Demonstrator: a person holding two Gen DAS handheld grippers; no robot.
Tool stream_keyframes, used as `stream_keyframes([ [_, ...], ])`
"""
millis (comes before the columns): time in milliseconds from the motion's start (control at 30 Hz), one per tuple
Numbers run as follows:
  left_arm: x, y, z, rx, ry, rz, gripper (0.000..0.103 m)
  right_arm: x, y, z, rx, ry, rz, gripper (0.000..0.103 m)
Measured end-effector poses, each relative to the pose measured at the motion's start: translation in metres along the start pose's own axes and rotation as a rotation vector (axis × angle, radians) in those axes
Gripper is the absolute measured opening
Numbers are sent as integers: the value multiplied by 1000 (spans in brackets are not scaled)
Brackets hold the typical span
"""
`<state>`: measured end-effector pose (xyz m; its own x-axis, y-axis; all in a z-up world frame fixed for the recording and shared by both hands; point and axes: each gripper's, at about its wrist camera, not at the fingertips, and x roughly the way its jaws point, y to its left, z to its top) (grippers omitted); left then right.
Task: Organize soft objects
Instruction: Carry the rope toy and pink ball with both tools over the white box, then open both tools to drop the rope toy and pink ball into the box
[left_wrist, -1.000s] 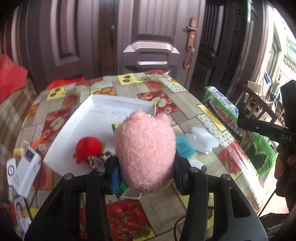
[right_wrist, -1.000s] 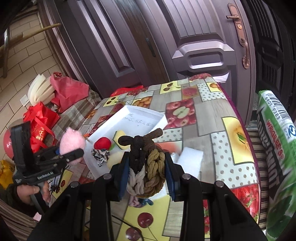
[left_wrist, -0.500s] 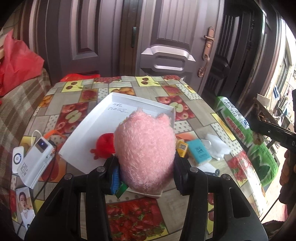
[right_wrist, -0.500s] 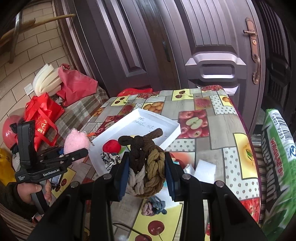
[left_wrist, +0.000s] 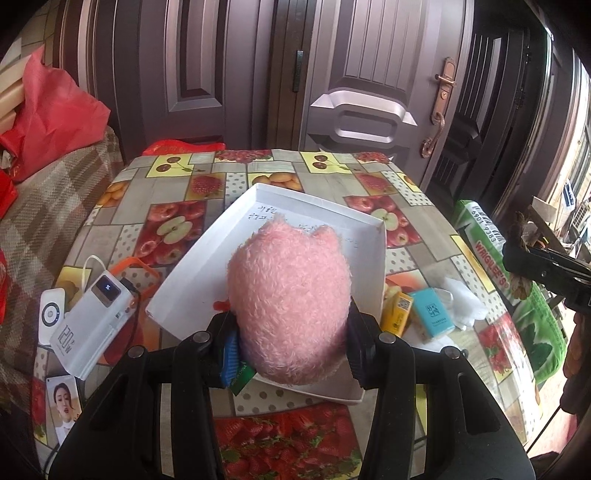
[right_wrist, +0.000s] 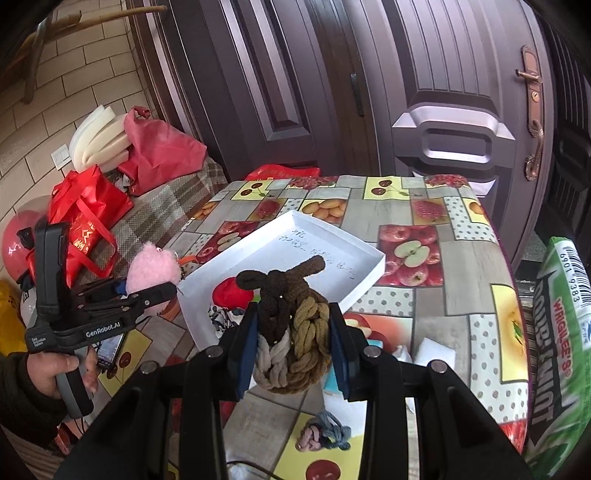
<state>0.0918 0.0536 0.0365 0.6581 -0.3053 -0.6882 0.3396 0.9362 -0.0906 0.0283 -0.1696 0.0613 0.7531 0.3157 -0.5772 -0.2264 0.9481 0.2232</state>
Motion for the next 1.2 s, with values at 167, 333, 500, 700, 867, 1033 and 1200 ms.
stream_keyframes([
  [167, 4, 5, 1, -13, 2, 11, 46, 10, 5, 9, -15, 7, 9, 35],
  [333, 12, 8, 3, -14, 13, 19, 46, 21, 7, 15, -23, 18, 20, 35],
  [500, 38, 20, 11, -57, 47, 26, 46, 50, 3, 21, 20, 68, 50, 35],
  [700, 89, 34, 7, -147, 156, 21, 46, 112, -4, 15, 118, 204, 75, 35],
  [867, 101, 40, 23, -155, 140, 42, 46, 138, -3, 18, 127, 213, 36, 35],
  [1033, 113, 49, 48, -168, 117, 48, 47, 154, -10, 30, 161, 201, 11, 37],
  [1200, 126, 55, 52, -203, 110, 38, 52, 165, -8, 33, 145, 195, -11, 77],
])
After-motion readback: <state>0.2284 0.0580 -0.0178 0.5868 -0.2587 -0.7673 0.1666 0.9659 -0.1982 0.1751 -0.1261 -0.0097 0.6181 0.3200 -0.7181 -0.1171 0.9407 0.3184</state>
